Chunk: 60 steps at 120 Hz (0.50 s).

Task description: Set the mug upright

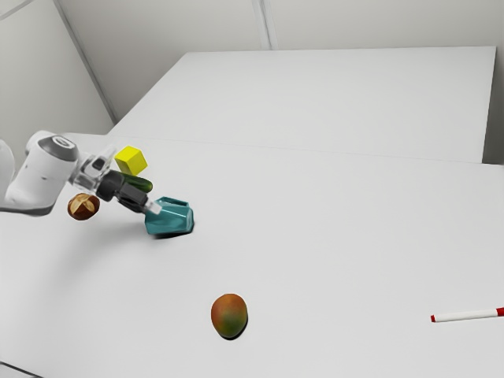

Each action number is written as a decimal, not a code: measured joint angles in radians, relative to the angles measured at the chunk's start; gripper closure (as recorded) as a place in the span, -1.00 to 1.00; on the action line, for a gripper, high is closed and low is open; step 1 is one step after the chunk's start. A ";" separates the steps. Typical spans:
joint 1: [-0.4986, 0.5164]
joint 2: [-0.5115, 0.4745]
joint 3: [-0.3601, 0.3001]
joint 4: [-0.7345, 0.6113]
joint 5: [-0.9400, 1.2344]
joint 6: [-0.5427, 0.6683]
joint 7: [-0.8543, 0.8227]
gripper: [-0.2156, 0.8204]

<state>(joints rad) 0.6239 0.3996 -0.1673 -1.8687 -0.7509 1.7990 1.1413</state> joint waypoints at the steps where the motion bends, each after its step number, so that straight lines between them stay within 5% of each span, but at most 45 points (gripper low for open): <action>1: 0.001 0.001 0.000 0.000 -0.001 -0.002 0.002 -0.30; 31: 0.012 0.000 -0.006 0.001 -0.025 -0.047 0.041 0.53; 60: 0.002 -0.017 -0.006 0.000 -0.031 -0.058 0.068 0.83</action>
<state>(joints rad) 0.6257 0.3825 -0.1736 -1.8687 -0.7817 1.7408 1.2095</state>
